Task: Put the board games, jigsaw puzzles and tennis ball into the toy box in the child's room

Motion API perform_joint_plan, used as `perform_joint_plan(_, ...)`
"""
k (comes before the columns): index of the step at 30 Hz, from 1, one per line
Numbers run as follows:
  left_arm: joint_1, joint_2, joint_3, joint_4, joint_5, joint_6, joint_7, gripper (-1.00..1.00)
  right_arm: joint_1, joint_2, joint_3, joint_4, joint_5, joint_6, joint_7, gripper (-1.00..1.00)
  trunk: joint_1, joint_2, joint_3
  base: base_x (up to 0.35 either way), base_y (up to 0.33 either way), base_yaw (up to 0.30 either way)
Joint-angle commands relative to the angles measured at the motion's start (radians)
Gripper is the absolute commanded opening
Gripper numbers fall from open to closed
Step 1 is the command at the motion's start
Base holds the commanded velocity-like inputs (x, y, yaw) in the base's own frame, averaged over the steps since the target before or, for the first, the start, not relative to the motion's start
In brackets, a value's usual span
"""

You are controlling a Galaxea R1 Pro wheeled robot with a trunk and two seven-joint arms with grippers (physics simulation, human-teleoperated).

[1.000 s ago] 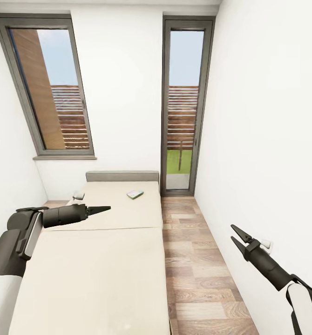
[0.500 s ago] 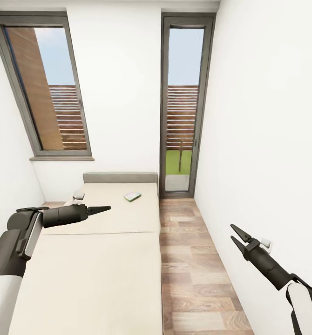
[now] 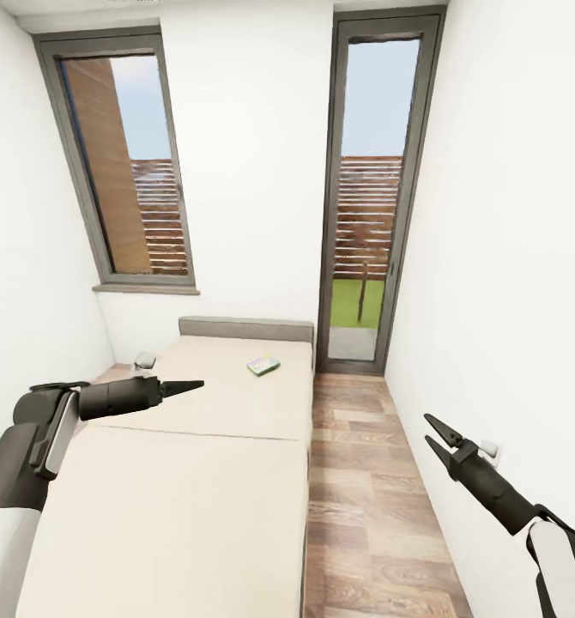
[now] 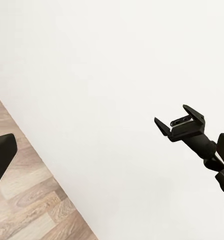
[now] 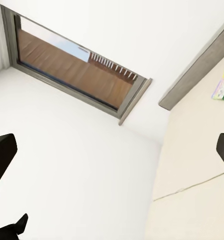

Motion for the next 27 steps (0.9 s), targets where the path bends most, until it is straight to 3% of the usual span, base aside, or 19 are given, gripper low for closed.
perform_joint_plan(1, -0.001, 0.0, 0.0, 0.0, 0.002, 0.007, -0.001, 1.0, 0.0, 0.0, -0.002, 0.0, -0.003, 0.006, 0.001, 1.0, 0.001, -0.001, 0.0, 0.101, -0.122, 0.285)
perform_joint_plan(27, -0.001, 0.0, 0.0, 0.001, 0.004, 0.007, -0.001, 1.0, 0.0, 0.0, 0.001, 0.004, -0.002, 0.006, -0.005, 1.0, 0.001, -0.001, 0.0, 0.012, -0.018, 0.286)
